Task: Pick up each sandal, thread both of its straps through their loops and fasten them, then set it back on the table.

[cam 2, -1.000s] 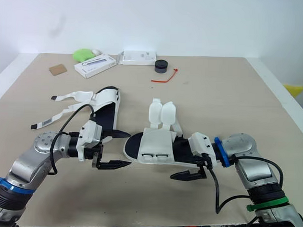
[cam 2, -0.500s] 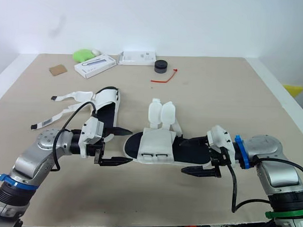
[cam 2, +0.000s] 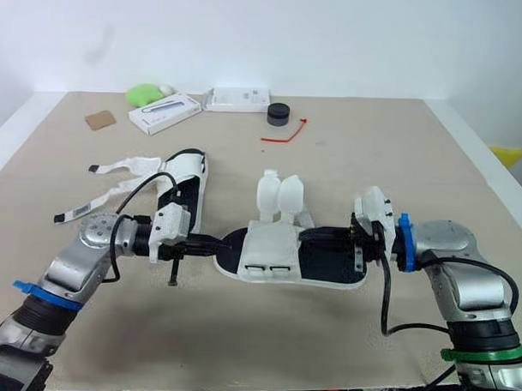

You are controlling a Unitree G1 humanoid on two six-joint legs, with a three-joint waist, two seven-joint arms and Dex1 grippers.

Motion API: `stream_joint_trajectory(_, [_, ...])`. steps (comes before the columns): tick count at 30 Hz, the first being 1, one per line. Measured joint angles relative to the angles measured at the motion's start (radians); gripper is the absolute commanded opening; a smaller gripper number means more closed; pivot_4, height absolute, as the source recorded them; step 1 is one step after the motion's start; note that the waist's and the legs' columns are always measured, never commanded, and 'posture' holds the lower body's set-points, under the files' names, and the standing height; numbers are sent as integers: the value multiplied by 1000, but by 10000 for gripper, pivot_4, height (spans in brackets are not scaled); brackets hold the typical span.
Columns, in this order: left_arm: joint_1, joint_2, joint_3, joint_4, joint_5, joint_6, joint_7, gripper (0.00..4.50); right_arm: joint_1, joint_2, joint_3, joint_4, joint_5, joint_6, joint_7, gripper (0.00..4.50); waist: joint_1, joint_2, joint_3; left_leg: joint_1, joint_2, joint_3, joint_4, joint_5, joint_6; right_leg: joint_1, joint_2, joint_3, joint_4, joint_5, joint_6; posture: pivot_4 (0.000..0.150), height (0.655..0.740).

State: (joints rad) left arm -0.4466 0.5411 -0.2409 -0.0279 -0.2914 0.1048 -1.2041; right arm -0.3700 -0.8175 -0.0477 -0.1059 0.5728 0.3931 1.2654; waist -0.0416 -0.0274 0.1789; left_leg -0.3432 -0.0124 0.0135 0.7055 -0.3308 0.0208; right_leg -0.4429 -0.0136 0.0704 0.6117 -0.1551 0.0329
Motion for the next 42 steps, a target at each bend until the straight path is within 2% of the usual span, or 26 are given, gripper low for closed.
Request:
stream_joint_trajectory(3, [-24,-4,-22,26,36,-25,-5,321,-40,7,0,0,27,95,-51,0,0,0,0,0,0,-1,0,0,0,0,0,0,0,0,0,1500,7400])
stream_joint_trajectory(7, [-31,-5,-41,62,70,-46,-18,0,-85,22,-3,2,59,223,-135,11524,-1,0,0,-1,0,-1,0,0,0,-1,0,0,0,0,0,1500,7400])
stream_joint_trajectory(8, [-32,-5,-45,67,78,-51,-21,0,-102,28,-4,5,70,263,-161,17720,-1,0,0,-1,0,-1,0,0,0,-1,0,0,0,0,0,1500,7400])
stream_joint_trajectory(11, [-39,-8,-58,86,100,-65,-23,0,-177,43,-14,23,107,427,-266,30864,-1,0,0,-1,-1,-1,0,0,0,-1,-1,0,0,0,0,1500,7400])
stream_joint_trajectory(13, [-45,-9,-68,99,121,-69,-23,0,-241,65,-40,61,156,591,-347,41909,-1,0,0,-1,-1,-1,0,0,0,-1,-1,0,0,0,0,1500,7400])
stream_joint_trajectory(14, [-47,-10,-70,101,127,-71,-23,0,-264,74,-50,81,170,649,-379,44564,-1,0,0,-1,-1,-1,0,0,0,-1,-1,0,0,0,0,1500,7400])
stream_joint_trajectory(19, [-62,-20,-77,120,136,-92,-25,0,-376,143,-100,236,183,846,-527,44564,-1,0,0,-3,-1,-2,0,0,0,-1,-2,-1,0,1,0,1500,7400])
stream_joint_trajectory(28, [-69,-31,-80,135,145,-110,-25,0,-538,204,-167,496,194,1051,-602,44564,-3,0,0,-9,-1,-3,0,0,1,-3,-2,-2,-1,1,0,1500,7400])
stream_joint_trajectory(37, [-67,-35,-79,130,155,-123,-23,0,-668,301,-318,816,156,1042,-724,44564,-4,1,-1,-9,-1,-2,0,0,1,-6,-3,-2,-1,3,1,1500,7400])
stream_joint_trajectory(42, [-66,-35,-79,125,156,-127,-23,0,-712,320,-351,910,129,981,-757,44564,-4,1,-1,-14,-1,-2,0,0,1,-11,-3,-2,0,5,0,1500,7400])
